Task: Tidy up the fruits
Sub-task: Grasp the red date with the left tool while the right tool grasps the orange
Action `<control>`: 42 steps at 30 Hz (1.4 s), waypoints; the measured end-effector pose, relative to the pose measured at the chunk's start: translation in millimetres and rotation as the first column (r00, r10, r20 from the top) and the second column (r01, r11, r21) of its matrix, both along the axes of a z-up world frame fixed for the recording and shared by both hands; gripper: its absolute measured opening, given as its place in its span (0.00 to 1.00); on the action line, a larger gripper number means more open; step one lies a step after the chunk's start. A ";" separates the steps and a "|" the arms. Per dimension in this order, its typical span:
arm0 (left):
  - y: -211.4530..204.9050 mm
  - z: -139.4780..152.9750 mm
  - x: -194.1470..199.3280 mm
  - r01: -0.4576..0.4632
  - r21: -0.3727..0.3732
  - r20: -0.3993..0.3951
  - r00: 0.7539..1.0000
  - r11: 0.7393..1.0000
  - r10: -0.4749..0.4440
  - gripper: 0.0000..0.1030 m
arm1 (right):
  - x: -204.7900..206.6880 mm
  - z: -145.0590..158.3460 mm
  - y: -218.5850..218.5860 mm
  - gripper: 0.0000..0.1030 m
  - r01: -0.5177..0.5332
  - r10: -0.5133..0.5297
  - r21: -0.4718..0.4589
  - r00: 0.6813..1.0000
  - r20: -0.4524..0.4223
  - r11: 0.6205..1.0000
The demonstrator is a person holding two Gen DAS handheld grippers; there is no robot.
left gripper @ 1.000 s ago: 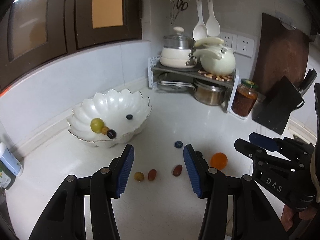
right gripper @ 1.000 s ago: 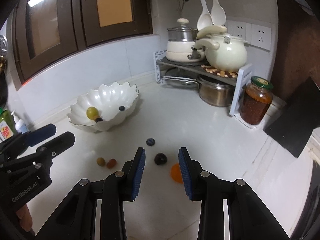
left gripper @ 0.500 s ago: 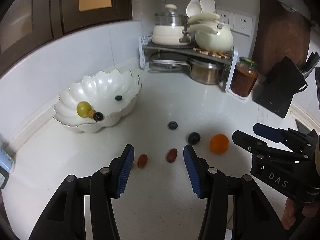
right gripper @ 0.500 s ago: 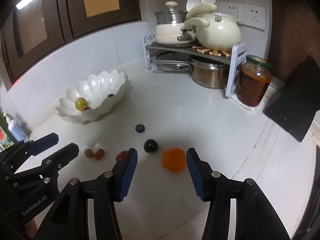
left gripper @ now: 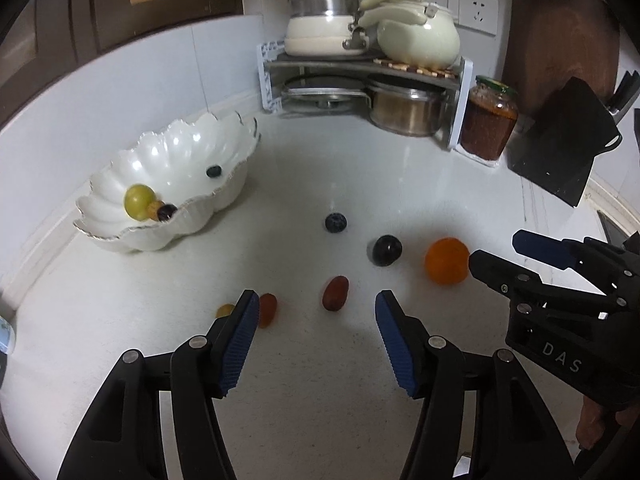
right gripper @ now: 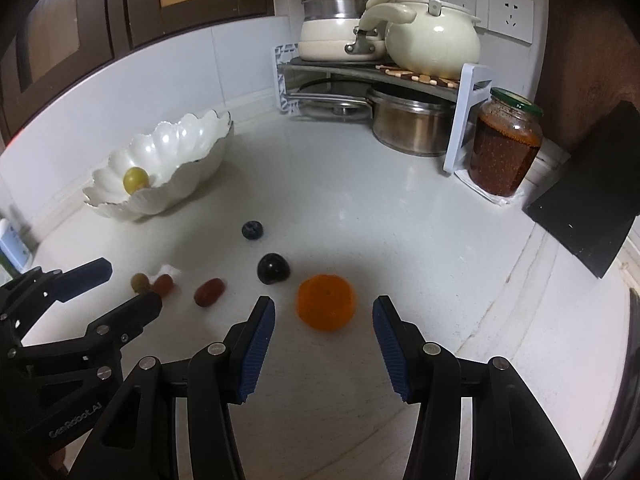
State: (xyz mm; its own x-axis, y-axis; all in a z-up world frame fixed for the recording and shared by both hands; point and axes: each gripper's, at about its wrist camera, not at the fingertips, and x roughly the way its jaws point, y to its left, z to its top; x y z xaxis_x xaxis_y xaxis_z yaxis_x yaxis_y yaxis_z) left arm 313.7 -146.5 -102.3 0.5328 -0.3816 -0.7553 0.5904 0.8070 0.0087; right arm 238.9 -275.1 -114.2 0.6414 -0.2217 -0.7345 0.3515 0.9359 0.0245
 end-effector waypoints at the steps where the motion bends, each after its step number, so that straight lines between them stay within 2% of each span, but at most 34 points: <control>1: -0.9 -2.2 1.1 -0.002 -0.003 -0.010 1.000 1.000 0.002 0.58 | 0.9 -2.1 -0.9 0.51 -0.001 0.001 0.002 1.000 -0.003 1.000; 6: -7.1 -10.5 3.3 0.001 0.014 -0.005 1.000 1.000 -0.001 0.56 | 4.7 -9.5 -5.5 0.51 -0.004 0.005 0.006 1.000 -0.016 1.000; 26: -27.3 -42.7 24.4 0.008 0.049 -0.068 0.998 0.999 -0.005 0.45 | 27.4 -35.9 -20.3 0.51 -0.038 0.042 0.050 0.997 -0.068 0.998; 37: -35.7 -55.5 35.3 0.004 0.058 -0.102 0.995 0.998 0.002 0.33 | 40.1 -45.2 -20.8 0.51 -0.061 0.069 0.084 0.994 -0.089 0.995; 42: -35.2 -58.0 39.0 0.000 0.029 -0.132 0.991 1.000 0.004 0.26 | 43.2 -48.3 -23.1 0.51 -0.064 0.072 0.096 0.994 -0.084 0.993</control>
